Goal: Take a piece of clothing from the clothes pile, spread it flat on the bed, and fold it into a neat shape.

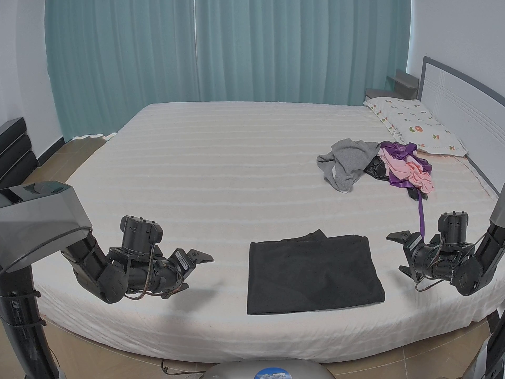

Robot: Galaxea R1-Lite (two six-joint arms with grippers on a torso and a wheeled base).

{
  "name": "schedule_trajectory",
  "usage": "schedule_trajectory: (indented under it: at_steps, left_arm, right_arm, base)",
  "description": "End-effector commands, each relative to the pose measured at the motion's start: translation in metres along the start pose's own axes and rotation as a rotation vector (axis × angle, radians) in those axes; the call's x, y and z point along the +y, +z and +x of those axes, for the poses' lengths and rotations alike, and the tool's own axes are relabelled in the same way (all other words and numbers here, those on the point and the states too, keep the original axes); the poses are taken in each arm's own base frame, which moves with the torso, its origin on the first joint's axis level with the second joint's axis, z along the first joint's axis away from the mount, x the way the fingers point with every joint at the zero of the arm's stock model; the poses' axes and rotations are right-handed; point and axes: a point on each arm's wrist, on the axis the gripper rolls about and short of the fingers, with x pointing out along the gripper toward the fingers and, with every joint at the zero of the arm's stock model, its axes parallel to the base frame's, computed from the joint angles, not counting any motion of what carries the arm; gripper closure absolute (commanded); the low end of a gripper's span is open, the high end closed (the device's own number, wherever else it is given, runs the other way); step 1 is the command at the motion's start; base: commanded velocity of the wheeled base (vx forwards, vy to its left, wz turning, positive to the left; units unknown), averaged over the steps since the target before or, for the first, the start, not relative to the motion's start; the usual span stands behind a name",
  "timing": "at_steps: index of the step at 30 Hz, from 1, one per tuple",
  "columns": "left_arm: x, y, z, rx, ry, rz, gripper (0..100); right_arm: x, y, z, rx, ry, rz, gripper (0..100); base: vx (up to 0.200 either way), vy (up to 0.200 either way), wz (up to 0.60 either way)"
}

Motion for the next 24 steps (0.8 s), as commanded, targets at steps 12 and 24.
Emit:
schedule_trajectory:
  at_steps: [12,24]
  left_arm:
    - [0.002,0.001,0.001,-0.004,0.007,0.000,0]
    - [0.001,0.004,0.008,-0.013,0.005,0.036,0]
  right_arm:
    - [-0.004,-0.005,0.003,0.022,-0.019,-0.030,0]
    - [-0.006,-0.013,0.007,0.042,-0.034,-0.044,0]
  base:
    - [0.000,-0.083,0.00]
    - [0.000,0.000,0.00]
